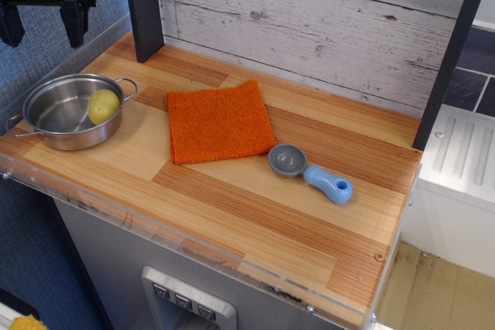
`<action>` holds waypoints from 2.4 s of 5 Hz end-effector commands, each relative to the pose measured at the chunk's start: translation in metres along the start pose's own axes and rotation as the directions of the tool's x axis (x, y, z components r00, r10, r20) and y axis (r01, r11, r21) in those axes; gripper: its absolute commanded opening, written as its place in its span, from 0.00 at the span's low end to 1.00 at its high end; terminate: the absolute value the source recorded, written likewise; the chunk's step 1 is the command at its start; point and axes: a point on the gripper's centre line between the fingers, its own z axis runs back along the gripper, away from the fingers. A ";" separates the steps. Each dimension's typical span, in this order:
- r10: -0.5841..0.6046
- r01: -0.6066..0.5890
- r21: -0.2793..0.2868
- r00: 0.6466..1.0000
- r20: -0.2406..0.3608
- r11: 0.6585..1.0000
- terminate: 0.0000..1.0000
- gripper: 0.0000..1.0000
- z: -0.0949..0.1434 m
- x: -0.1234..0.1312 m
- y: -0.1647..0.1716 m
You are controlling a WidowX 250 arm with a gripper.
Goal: Hold the blue spoon from right side of the table and place it above the orange cloth.
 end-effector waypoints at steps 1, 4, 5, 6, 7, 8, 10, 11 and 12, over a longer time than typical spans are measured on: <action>0.000 0.000 0.000 1.000 0.000 1.000 0.00 1.00 0.000 0.000 0.000; 0.433 -0.427 -0.100 0.900 0.047 0.899 0.00 1.00 0.021 -0.051 -0.063; 0.536 -0.529 -0.145 0.844 0.011 0.836 0.00 1.00 0.018 -0.064 -0.097; 0.581 -0.575 -0.191 0.813 -0.028 0.796 0.00 1.00 0.017 -0.069 -0.129; 0.630 -0.623 -0.220 0.775 -0.046 0.751 0.00 1.00 0.017 -0.074 -0.166; 0.669 -0.667 -0.202 0.740 -0.068 0.717 0.00 1.00 0.008 -0.081 -0.202; 0.755 -0.762 -0.158 0.646 -0.113 0.628 0.00 1.00 -0.012 -0.094 -0.249; 0.759 -0.769 -0.127 0.639 -0.126 0.627 0.00 1.00 -0.026 -0.097 -0.256; 0.750 -0.760 -0.105 0.650 -0.123 0.641 0.00 1.00 -0.043 -0.091 -0.261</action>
